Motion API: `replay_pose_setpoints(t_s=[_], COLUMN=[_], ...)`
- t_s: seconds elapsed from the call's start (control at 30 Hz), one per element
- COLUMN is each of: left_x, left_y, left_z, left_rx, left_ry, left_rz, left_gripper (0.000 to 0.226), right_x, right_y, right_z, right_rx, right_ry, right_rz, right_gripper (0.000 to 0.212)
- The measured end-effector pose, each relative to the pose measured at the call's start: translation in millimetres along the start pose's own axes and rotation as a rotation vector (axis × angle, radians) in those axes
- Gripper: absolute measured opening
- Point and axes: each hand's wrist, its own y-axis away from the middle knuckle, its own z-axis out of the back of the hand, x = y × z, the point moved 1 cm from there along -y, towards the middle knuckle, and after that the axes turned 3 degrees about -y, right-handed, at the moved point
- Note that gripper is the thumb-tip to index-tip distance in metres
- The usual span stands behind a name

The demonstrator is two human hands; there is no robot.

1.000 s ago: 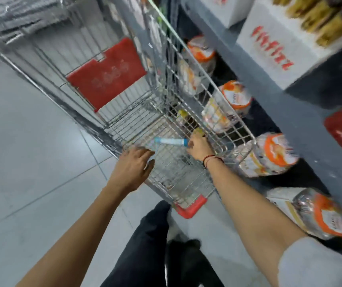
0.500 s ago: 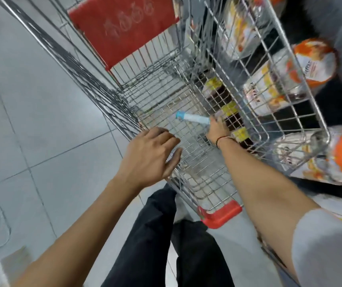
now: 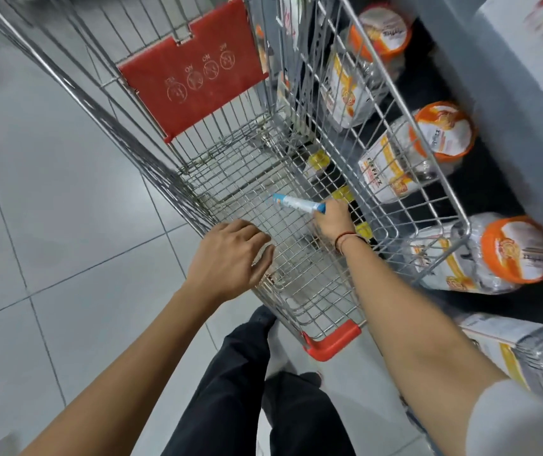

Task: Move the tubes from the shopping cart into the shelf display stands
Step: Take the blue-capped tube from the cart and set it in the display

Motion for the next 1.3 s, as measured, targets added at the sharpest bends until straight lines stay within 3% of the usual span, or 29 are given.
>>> replay_pose_setpoints(t_s=[0.2, 0.3, 0.43, 0.6, 0.97, 1.1, 1.3], left_x=[-3, -10, -42, -111, -281, -322, -341], left_y=[-2, -8, -27, -67, -88, -88, -99], left_z=[3, 7, 18, 47, 69, 61, 38], left_rx=[0.022, -0.002, -0.037, -0.105, -0.194, -0.179, -0.084], left_ry=[-0.012, 0.047, 0.096, 0.159, 0.239, 0.182, 0.089], left_rz=[0.001, 0.005, -0.064, -0.243, -0.799, -0.897, -0.904], left_gripper=[0.039, 0.026, 0.026, 0.028, 0.044, 0.042, 0.050], right_x=[8, 9, 6, -8, -72, -95, -114], right_y=[50, 86, 145, 231, 399, 422, 438], right_z=[65, 104, 158, 223, 311, 325, 347], right_rx=[-0.107, -0.176, -0.263, -0.430, -0.792, -0.813, -0.723], right_ry=[-0.124, -0.165, -0.172, -0.099, -0.066, -0.065, -0.067], right_rz=[0.032, 0.062, 0.125, 0.162, -0.015, -0.059, -0.045], right_gripper=[0.027, 0.032, 0.041, 0.041, 0.039, 0.039, 0.038])
